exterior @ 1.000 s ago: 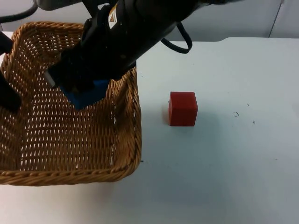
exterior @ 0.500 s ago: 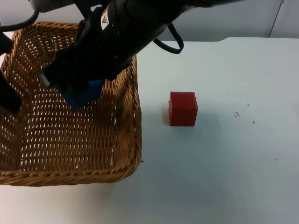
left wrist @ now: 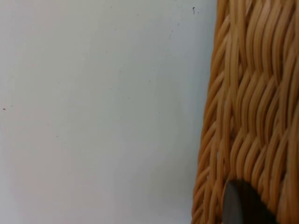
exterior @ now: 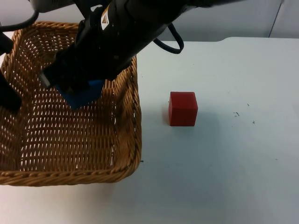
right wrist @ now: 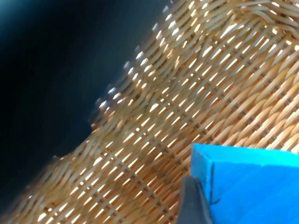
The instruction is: Pick up the basket with the left hand and place the blue cube into the basket with the right hand.
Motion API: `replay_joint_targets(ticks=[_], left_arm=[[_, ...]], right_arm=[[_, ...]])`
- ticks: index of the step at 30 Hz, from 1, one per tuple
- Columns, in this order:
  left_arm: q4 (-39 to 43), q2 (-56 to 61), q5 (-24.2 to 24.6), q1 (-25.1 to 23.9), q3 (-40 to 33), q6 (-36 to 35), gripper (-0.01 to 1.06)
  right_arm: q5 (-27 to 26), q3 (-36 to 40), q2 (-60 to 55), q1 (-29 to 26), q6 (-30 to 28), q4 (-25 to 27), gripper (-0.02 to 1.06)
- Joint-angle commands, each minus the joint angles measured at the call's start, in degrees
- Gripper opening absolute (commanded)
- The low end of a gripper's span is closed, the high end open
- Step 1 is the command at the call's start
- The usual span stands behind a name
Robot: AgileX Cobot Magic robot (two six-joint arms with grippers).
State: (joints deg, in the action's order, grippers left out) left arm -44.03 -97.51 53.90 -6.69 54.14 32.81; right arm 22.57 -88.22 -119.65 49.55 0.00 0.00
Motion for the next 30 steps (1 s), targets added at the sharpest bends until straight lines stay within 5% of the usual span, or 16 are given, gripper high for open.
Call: replay_joint_targets(ticks=[1, 11, 15, 30], left_arm=[[-1.88, 0.19, 1.18, -0.19, 0.6, 0.21, 0.0], [-1.88, 0.19, 1.18, -0.19, 0.6, 0.21, 0.0], [-1.88, 0.19, 1.18, -0.19, 0.6, 0.21, 0.0], [-1.88, 0.19, 1.18, -0.19, 0.6, 0.21, 0.0]], right_arm=[[-0.18, -0.47, 0.05, 0.25, -0.53, 0.0, 0.45], [-0.18, -0.47, 0.05, 0.25, -0.53, 0.0, 0.6], [0.35, -0.59, 0.05, 0.25, -0.53, 0.0, 0.82], [3.2, -0.59, 8.89, 0.25, -0.4, 0.0, 0.8]])
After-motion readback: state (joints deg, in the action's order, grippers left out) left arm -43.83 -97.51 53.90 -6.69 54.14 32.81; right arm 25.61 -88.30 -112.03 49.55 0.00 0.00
